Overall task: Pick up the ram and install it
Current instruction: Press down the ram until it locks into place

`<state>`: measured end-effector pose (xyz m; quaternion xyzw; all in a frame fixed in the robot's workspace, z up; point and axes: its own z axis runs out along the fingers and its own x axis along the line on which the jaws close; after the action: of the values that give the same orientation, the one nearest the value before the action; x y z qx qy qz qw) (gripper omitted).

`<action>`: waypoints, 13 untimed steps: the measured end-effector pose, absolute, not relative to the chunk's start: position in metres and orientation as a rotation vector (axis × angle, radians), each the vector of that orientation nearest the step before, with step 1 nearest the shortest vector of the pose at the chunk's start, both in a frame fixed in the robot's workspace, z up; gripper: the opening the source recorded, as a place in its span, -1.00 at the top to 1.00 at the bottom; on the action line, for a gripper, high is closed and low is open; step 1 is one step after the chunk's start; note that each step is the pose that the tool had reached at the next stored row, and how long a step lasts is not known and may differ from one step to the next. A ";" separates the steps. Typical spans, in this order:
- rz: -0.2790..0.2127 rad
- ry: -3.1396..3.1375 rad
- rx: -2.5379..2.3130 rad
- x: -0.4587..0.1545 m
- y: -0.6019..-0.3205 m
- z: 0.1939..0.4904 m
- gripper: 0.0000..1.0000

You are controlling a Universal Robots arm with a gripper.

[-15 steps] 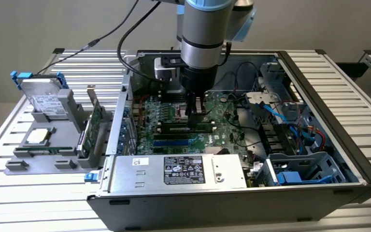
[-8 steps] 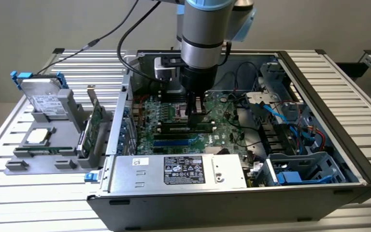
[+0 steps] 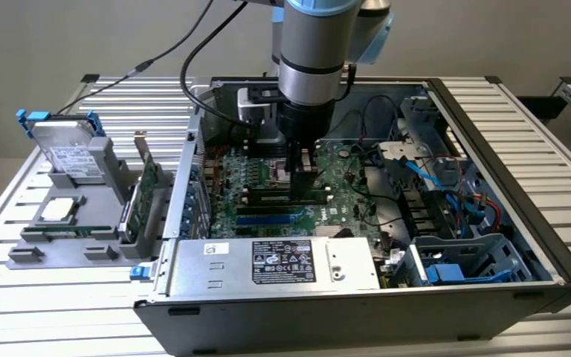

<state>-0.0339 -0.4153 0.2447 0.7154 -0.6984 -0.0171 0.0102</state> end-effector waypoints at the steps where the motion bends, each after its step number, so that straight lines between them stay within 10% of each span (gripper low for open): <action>1: -0.053 -2.180 2.233 -0.034 -0.415 0.245 -0.32; 7: -0.053 -2.180 2.233 -0.034 -0.415 0.245 -0.15; 13: -0.053 -2.180 2.233 -0.034 -0.415 0.245 0.46</action>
<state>-0.0338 -0.4153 0.2447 0.7154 -0.6984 -0.0170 0.0103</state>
